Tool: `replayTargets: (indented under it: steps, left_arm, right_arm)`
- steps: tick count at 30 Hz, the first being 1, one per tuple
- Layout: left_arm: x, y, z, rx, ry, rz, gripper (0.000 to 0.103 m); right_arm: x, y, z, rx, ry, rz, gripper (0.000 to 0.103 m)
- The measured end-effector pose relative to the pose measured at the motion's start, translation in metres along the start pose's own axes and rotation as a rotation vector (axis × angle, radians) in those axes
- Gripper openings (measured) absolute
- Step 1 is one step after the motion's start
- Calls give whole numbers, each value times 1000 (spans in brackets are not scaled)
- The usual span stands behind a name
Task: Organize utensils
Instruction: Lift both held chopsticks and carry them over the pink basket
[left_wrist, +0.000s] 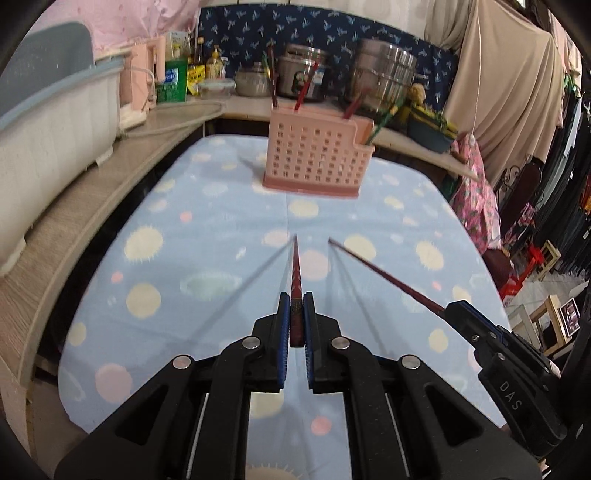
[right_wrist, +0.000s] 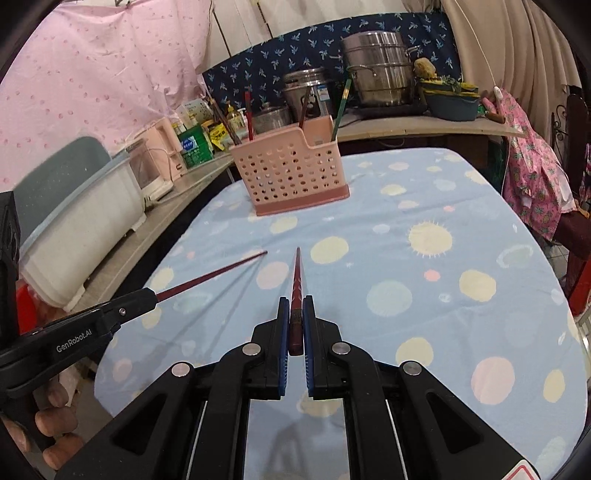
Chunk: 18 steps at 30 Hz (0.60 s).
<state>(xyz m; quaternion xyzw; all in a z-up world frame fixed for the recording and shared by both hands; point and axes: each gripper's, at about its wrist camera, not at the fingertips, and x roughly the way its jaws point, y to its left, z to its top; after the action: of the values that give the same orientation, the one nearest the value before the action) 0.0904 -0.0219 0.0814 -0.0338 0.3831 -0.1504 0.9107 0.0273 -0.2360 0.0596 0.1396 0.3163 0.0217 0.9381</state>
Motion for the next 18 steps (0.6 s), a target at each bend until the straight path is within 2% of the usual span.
replayTargets:
  steps: [6,18]
  left_arm:
    - [-9,-4,45,-22,-69,-7,7]
    - [-1,-9,134,-48,-165,-22,7]
  right_arm:
    - [-7,-4,48,26,-99,30,7]
    - [2,-9,137,74,-226,80,7]
